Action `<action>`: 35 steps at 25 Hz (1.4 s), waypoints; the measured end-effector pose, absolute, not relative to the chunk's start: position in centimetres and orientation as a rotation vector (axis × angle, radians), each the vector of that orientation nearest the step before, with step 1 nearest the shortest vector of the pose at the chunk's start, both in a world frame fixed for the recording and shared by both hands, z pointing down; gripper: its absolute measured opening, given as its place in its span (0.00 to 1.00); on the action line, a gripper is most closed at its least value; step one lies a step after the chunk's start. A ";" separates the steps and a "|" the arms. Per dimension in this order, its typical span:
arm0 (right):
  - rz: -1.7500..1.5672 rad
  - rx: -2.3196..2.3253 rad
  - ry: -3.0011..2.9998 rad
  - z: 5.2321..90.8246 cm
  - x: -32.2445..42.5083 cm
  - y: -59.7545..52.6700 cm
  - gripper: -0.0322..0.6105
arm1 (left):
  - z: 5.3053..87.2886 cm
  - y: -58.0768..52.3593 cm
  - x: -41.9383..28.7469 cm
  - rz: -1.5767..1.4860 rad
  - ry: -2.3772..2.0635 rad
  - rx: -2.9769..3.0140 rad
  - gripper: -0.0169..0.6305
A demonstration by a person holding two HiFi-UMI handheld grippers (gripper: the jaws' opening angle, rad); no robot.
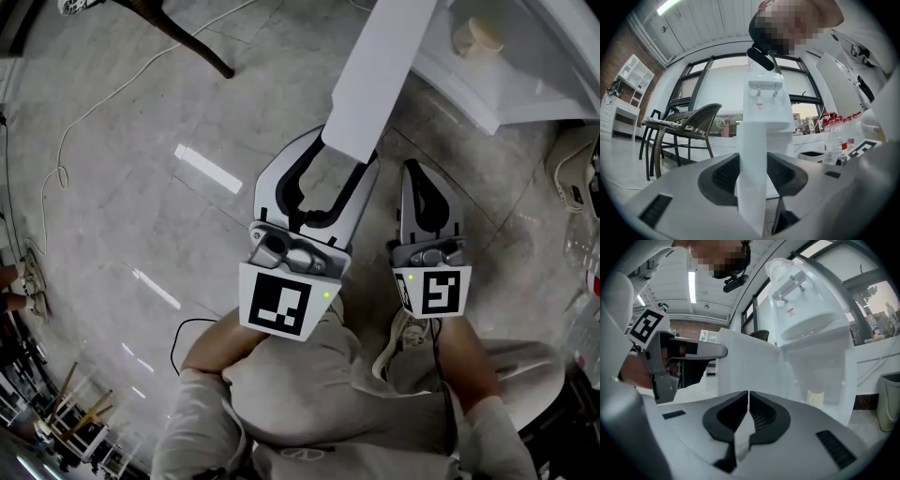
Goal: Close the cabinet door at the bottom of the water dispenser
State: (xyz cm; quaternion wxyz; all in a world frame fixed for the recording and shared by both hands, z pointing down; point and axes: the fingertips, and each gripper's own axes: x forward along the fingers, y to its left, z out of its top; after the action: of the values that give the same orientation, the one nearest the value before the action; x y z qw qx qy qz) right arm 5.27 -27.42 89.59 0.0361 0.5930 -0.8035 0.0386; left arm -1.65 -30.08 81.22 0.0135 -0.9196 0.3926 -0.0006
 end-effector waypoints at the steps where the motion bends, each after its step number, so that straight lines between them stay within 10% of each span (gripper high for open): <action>1: 0.123 1.812 -2.476 89.8 5.1 -27.2 0.08 | 81.2 -30.0 -1.5 0.000 1.219 -2.867 0.31; 35: 0.111 1.769 -2.356 94.8 2.2 -28.0 0.32 | 81.4 -27.5 2.9 0.028 1.037 -2.934 0.32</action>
State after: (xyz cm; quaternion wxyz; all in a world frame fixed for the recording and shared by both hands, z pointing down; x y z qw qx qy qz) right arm 2.19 -28.01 94.83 0.0968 0.5972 -0.7954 0.0374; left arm 2.87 -27.51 81.44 0.0150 -0.9427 0.3332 0.0090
